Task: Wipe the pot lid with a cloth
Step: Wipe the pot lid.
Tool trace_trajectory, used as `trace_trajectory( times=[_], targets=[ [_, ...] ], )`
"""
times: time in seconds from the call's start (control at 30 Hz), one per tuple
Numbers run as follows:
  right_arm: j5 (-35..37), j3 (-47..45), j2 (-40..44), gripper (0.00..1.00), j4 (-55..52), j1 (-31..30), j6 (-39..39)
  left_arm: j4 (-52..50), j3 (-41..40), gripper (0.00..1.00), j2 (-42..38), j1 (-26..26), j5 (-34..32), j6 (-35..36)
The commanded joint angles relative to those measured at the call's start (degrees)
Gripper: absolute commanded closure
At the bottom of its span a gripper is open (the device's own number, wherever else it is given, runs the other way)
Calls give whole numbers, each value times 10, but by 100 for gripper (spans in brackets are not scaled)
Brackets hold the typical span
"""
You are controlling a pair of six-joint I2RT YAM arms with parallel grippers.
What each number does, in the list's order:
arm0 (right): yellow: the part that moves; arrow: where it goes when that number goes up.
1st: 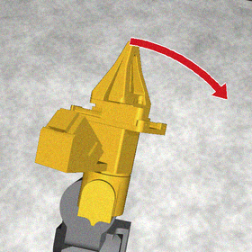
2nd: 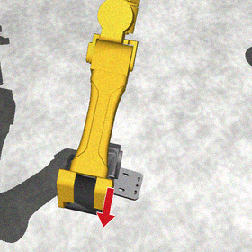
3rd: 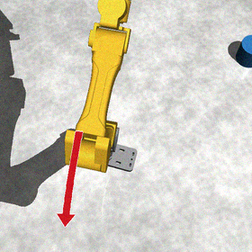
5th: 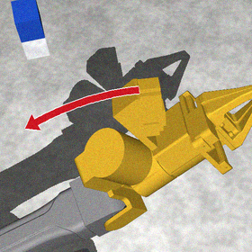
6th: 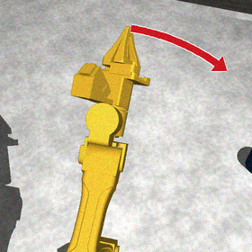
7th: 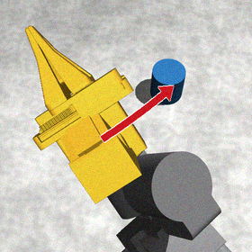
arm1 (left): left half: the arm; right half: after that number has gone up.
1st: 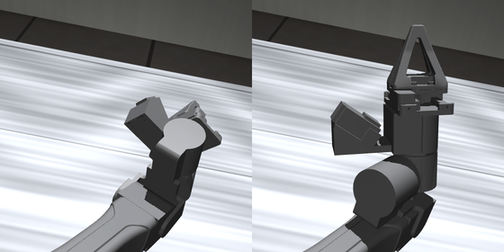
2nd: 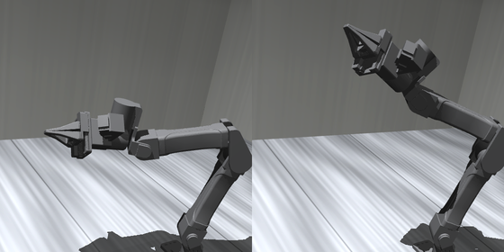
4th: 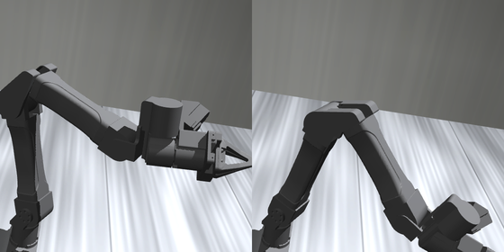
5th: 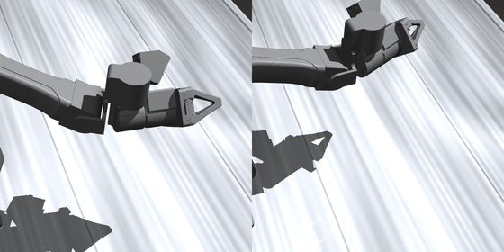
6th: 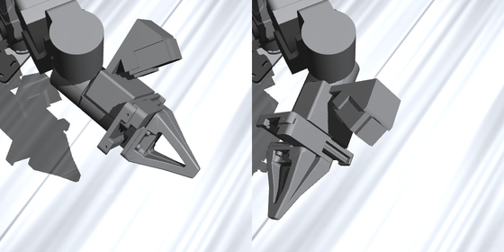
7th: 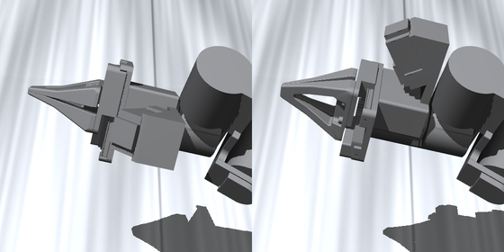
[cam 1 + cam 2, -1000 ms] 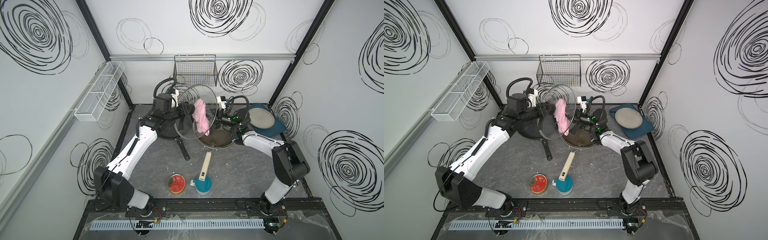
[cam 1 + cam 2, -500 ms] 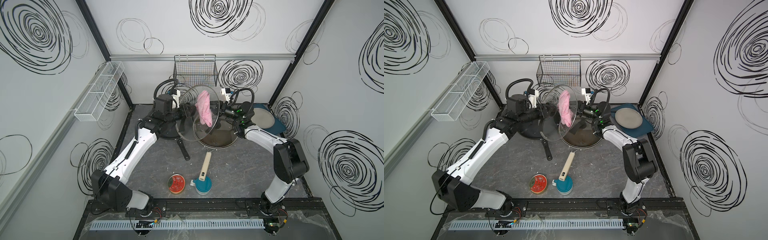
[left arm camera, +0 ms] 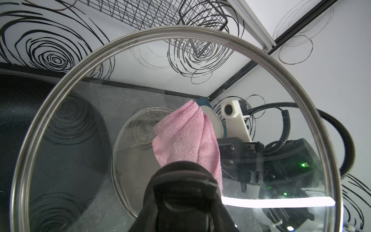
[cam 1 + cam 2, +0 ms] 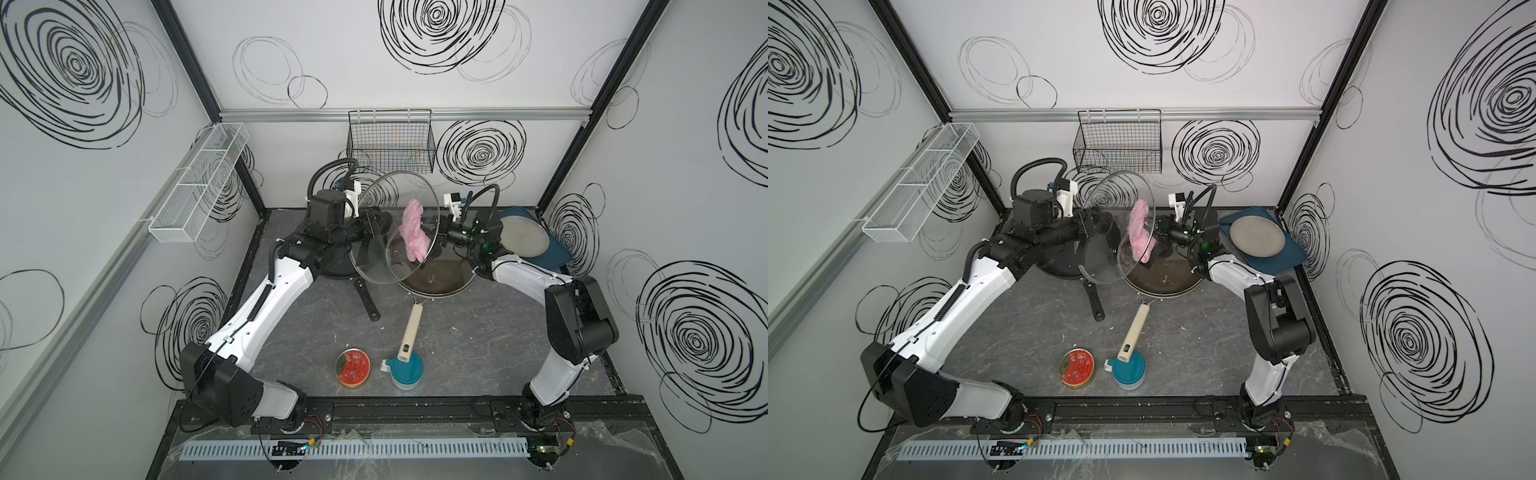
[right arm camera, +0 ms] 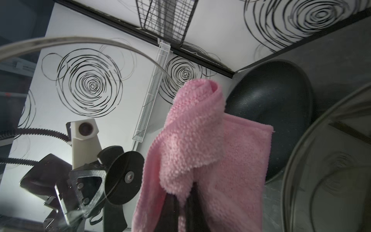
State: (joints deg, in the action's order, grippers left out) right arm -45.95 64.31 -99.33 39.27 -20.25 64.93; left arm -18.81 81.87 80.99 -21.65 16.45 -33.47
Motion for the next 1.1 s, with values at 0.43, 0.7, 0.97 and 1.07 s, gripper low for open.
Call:
trace_trajectory(
  times=[0.43, 0.7, 0.97, 1.07],
  targets=[
    [141, -5, 240, 100, -411, 56, -302, -15, 27, 100, -26, -31, -80, 118],
    [261, 120, 245, 100, -595, -41, -425, -72, 37, 100, -13, -66, -136, 165],
    [315, 183, 202, 100, -670, -144, -461, -95, 39, 100, -10, -89, -185, 189],
    [332, 195, 184, 100, -689, -176, -467, -104, 43, 100, -7, -102, -211, 200]
  ],
)
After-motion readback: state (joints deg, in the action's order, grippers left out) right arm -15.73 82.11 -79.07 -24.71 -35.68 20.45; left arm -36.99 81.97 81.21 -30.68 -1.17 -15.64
